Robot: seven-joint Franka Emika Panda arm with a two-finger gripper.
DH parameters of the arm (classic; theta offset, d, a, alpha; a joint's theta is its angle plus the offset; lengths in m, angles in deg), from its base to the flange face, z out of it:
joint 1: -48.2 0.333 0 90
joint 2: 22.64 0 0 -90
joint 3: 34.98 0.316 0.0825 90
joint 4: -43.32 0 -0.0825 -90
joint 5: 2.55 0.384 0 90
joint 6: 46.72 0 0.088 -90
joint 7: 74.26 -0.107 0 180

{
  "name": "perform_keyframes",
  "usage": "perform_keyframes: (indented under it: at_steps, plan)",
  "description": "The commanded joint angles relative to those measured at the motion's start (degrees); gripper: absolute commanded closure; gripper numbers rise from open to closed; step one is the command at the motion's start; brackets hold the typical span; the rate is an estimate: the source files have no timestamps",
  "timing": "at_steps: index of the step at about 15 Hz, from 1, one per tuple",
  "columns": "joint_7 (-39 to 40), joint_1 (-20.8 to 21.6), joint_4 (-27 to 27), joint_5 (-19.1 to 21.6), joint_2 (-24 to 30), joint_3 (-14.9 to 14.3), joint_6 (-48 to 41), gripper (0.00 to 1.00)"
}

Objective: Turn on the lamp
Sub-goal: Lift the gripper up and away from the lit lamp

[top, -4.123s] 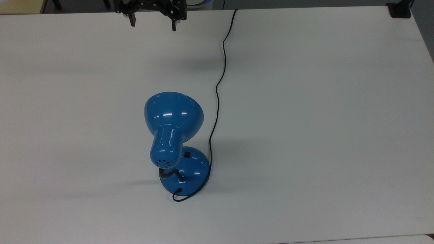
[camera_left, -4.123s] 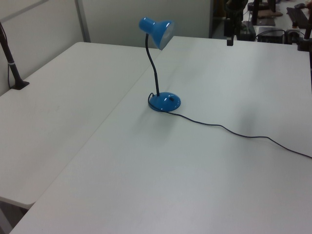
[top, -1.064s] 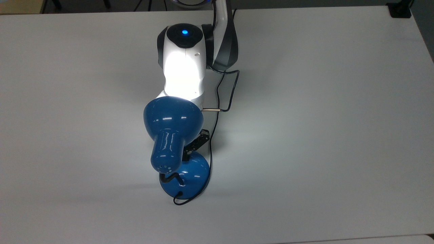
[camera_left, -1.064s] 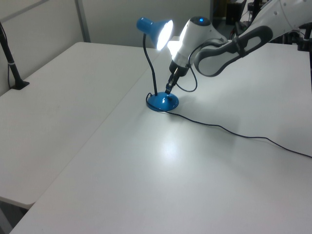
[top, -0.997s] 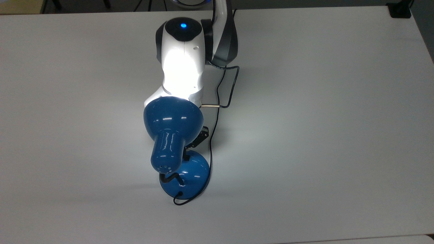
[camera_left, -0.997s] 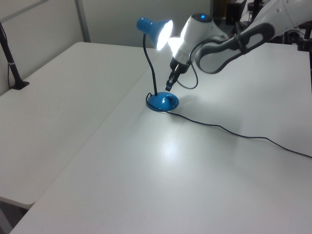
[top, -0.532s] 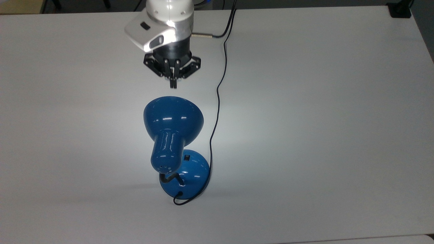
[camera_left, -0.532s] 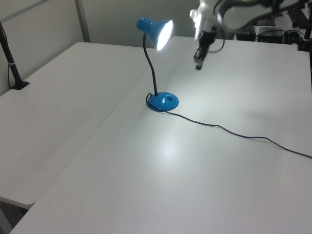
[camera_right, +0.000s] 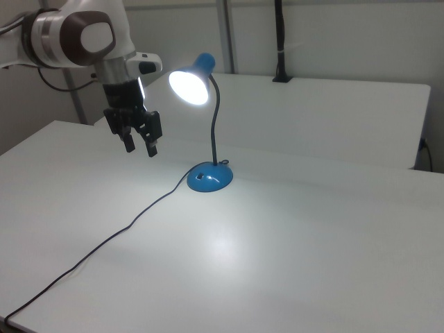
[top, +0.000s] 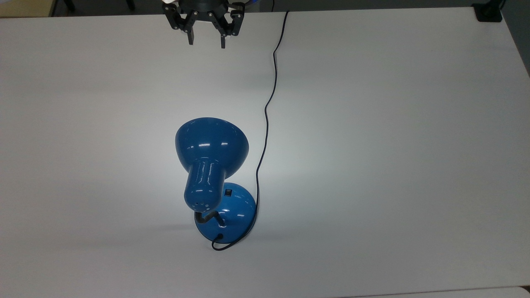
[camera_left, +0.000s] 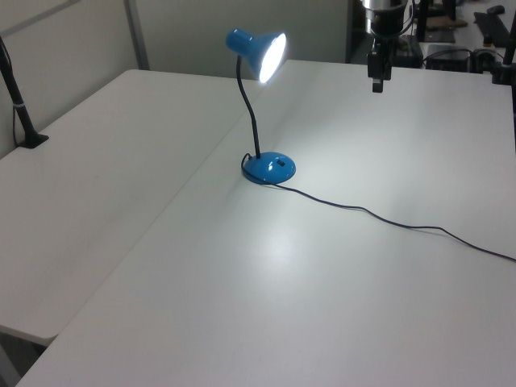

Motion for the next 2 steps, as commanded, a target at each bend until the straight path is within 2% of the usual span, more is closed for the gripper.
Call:
perform_keyframes:
  at_steps: [1,2]
  plan:
    - [0.0,0.8,1.5,0.7,0.1,-1.9,-1.8,0.00]
    - [-0.1,1.2,1.9,0.9,-0.2,-2.3,-1.9,0.00]
